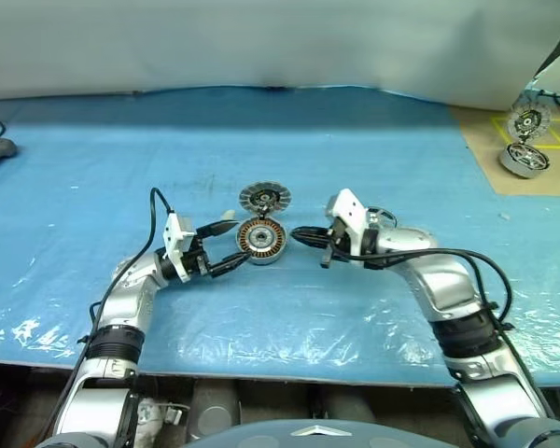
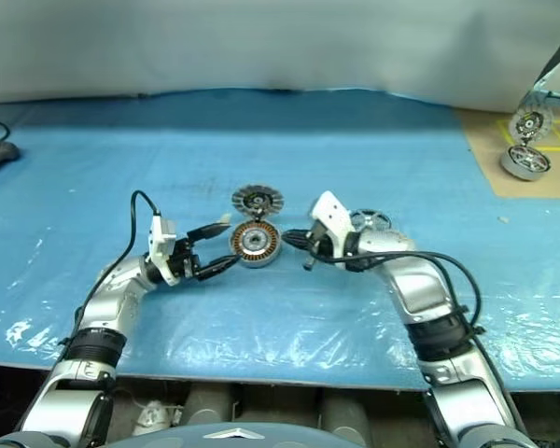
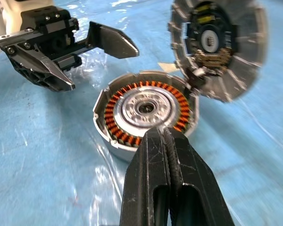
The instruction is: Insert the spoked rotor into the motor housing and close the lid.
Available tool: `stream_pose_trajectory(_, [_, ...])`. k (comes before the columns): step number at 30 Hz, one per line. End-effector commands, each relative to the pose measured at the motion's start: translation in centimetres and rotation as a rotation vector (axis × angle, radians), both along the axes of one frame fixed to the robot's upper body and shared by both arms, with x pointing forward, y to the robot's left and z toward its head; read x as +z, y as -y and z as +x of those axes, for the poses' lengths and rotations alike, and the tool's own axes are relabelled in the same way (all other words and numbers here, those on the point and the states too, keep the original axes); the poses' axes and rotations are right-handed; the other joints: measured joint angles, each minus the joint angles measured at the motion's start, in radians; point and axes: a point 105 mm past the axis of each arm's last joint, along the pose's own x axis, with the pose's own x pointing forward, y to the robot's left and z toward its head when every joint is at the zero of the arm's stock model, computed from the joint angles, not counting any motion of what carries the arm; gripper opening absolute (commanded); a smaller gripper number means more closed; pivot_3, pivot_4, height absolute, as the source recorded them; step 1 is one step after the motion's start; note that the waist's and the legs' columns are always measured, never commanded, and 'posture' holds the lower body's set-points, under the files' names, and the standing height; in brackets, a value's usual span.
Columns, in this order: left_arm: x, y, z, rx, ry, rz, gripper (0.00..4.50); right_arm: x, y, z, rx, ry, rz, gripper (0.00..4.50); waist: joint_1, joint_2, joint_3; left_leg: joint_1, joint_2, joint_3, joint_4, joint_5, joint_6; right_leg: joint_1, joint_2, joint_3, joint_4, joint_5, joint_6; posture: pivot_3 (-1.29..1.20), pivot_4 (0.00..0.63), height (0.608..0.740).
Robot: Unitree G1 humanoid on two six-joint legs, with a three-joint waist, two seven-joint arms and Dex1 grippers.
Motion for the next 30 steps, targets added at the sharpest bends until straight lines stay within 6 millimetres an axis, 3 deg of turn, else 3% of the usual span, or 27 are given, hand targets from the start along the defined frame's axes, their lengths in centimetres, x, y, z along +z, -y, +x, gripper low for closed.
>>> stream_pose_trajectory(1, [1.5, 0.1, 0.0, -0.009, 0.037, -0.029, 4.33, 1.9, 1.7, -0.6, -0.089, 0.104, -0.001, 0.05, 0.001, 0.0, 0.0, 0.0, 0.0, 0.0, 0.0, 0.0, 0.0, 0.0, 0.0, 0.0, 0.0, 0.0, 0.0, 0.0, 0.15, 0.74])
stream_pose_trajectory(4, [1.7, 0.2, -0.3, -0.021, 0.038, -0.029, 4.33, 1.5, 3.4, -0.8, -0.183, 0.117, -0.05, 0.05, 0.001, 0.0, 0.0, 0.001, 0.0, 0.0, 0.0, 0.0, 0.0, 0.001, 0.0, 0.001, -0.001, 0.0, 0.0, 0.0, 0.15, 0.74])
stream_pose_trajectory(8, [1.4, 0.9, -1.2, -0.066, 0.022, -0.027, 4.33, 1.2, 3.6, -2.1, -0.202, 0.072, -0.016, 0.05, 0.0, 0.0, 0.0, 0.001, -0.001, 0.0, -0.001, 0.0, 0.0, 0.001, 0.0, 0.001, -0.002, 0.0, 0.0, 0.0, 0.15, 0.74])
stream_pose_trajectory(11, [1.1, 1.4, -2.1, -0.087, 0.028, -0.016, 4.33, 1.0, 5.6, -0.6, -0.338, 0.141, -0.072, 0.05, -0.002, 0.0, 0.0, 0.001, -0.001, 0.0, -0.002, 0.0, 0.0, 0.001, 0.0, 0.001, -0.002, 0.0, 0.0, 0.0, 0.15, 0.74])
stream_pose_trajectory(14, [1.1, 1.5, -2.3, -0.081, 0.031, -0.017, 4.33, 2.1, 8.1, 1.2, -0.443, 0.198, -0.103, 0.91, -0.001, 0.0, 0.0, 0.002, -0.001, 0.0, -0.001, 0.0, 0.0, 0.001, 0.0, 0.001, -0.002, 0.0, 0.0, 0.0, 0.15, 0.74])
stream_pose_trajectory(18, [1.0, 1.5, -2.4, -0.079, 0.025, -0.016, 4.33, 3.9, 10.2, 2.3, -0.433, 0.207, -0.124, 2.23, 0.0, 0.001, 0.0, 0.002, -0.001, 0.001, 0.0, 0.0, 0.0, 0.002, -0.001, 0.002, -0.002, 0.0, 0.0, 0.0, 0.15, 0.74])
stream_pose_trajectory(21, [0.9, 1.5, -2.5, -0.083, 0.017, -0.014, 4.33, 4.2, 11.8, 3.3, -0.417, 0.163, -0.166, 2.23, -0.001, 0.001, 0.0, 0.003, -0.001, 0.001, 0.0, 0.0, 0.0, 0.003, 0.0, 0.002, -0.002, 0.0, 0.0, 0.0, 0.15, 0.74])
stream_pose_trajectory(25, [0.7, 1.6, -2.5, -0.072, 0.01, -0.013, 4.33, 3.0, 14.2, 4.3, -0.362, 0.134, -0.34, 2.23, -0.001, 0.001, 0.0, 0.002, -0.001, 0.001, 0.0, 0.0, 0.0, 0.003, 0.0, 0.001, -0.001, 0.0, 0.0, 0.0, 0.15, 0.74])
stream_pose_trajectory(30, [0.6, 1.5, -2.3, -0.066, 0.006, -0.008, 4.33, 1.8, 15.2, 4.9, -0.222, 0.101, -0.498, 2.23, -0.004, 0.001, 0.0, 0.002, -0.001, 0.001, 0.001, 0.0, 0.0, 0.003, 0.0, 0.001, 0.0, 0.0, 0.0, 0.0, 0.15, 0.74])
